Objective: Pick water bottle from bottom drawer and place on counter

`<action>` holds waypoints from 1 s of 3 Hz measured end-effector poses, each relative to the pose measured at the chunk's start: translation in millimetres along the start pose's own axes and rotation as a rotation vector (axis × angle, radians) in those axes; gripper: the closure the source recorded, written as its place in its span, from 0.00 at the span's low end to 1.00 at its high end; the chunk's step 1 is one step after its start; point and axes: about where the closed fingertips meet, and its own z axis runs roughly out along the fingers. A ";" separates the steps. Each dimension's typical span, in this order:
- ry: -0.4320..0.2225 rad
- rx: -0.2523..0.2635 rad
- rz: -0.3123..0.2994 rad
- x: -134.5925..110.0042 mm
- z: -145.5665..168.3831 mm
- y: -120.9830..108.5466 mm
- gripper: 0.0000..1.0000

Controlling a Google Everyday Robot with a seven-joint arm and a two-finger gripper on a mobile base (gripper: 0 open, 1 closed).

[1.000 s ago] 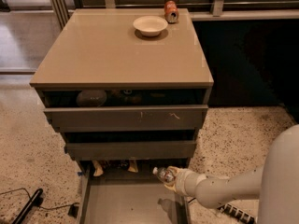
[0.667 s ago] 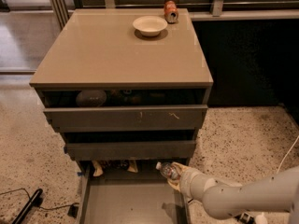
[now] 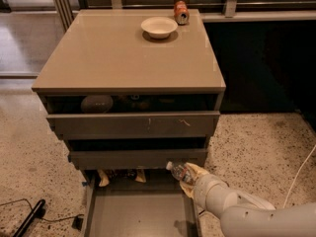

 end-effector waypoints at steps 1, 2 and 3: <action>0.006 0.002 -0.001 1.1 1.1 -2.1 1.00; 0.023 0.007 -0.004 3.9 4.6 -8.0 1.00; 0.010 0.057 -0.042 -17.4 -4.9 -36.6 1.00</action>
Offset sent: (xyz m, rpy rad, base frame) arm 0.0163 -0.0075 -0.0014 -0.0358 0.0029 -0.0337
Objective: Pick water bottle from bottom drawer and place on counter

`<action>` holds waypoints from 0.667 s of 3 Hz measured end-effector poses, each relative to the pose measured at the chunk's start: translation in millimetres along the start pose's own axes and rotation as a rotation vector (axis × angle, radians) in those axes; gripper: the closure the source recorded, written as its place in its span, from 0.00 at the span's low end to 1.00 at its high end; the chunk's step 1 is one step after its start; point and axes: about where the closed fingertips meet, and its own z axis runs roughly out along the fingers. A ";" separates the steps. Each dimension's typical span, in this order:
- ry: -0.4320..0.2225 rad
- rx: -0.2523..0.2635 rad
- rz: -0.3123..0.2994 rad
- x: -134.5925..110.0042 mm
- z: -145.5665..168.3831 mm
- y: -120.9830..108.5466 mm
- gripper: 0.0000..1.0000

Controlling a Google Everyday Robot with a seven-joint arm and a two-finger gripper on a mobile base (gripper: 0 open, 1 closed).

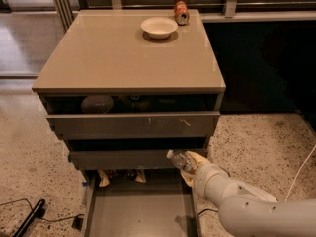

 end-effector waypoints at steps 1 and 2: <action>-0.038 0.121 -0.089 -47.8 -36.4 -59.0 1.00; -0.072 0.231 -0.166 -90.6 -75.4 -105.2 1.00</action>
Offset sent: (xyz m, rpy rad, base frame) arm -0.0049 0.0317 0.2187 -0.0681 -0.3930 0.0477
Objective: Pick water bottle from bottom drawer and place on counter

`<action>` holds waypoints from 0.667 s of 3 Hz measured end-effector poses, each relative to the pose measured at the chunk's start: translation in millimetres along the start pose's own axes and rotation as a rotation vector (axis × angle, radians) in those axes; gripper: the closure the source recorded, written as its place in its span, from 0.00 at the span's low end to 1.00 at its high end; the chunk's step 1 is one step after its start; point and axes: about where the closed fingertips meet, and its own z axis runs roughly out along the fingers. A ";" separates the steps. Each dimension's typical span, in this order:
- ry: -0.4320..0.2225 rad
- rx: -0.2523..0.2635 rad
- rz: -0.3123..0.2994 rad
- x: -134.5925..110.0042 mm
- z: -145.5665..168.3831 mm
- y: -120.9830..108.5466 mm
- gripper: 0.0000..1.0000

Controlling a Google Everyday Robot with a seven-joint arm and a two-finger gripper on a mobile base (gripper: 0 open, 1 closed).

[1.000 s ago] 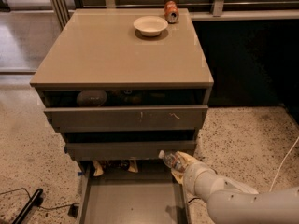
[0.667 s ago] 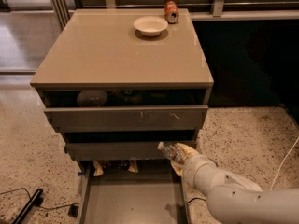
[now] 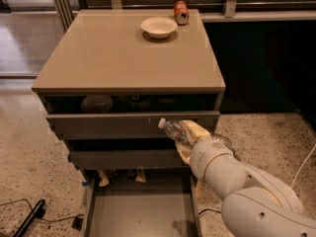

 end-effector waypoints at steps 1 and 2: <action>0.000 0.000 0.000 0.0 0.0 0.0 1.00; -0.018 0.028 -0.037 -13.9 9.1 -24.4 1.00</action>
Offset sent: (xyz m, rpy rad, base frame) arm 0.0465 0.0329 0.0685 -0.0509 -0.1253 0.0504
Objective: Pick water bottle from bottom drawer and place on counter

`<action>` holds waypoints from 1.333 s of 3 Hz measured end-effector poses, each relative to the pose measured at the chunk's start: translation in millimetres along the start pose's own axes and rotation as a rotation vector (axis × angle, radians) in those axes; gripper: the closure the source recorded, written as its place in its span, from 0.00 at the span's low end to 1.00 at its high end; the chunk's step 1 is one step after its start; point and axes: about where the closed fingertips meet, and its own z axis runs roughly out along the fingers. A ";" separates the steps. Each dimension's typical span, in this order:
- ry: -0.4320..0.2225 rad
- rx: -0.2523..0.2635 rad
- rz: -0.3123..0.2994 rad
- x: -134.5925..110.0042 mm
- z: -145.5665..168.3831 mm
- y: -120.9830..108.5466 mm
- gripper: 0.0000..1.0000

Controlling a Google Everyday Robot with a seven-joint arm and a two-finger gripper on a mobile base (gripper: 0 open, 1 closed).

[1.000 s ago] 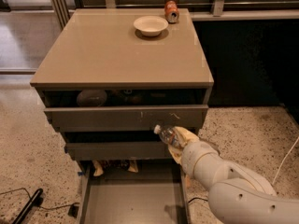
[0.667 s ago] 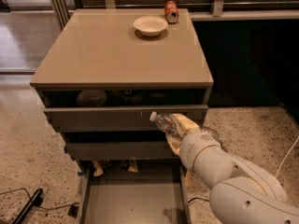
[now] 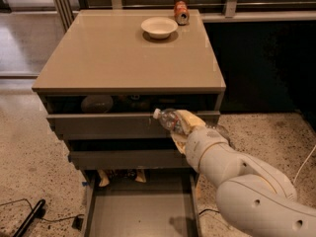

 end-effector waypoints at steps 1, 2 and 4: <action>-0.049 0.034 -0.078 -37.3 24.5 -45.1 1.00; -0.082 0.042 -0.122 -62.8 42.9 -69.4 1.00; -0.141 0.054 -0.213 -114.0 72.9 -91.5 1.00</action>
Offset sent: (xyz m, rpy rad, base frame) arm 0.0732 0.0988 0.0989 -0.0902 -0.1348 0.1381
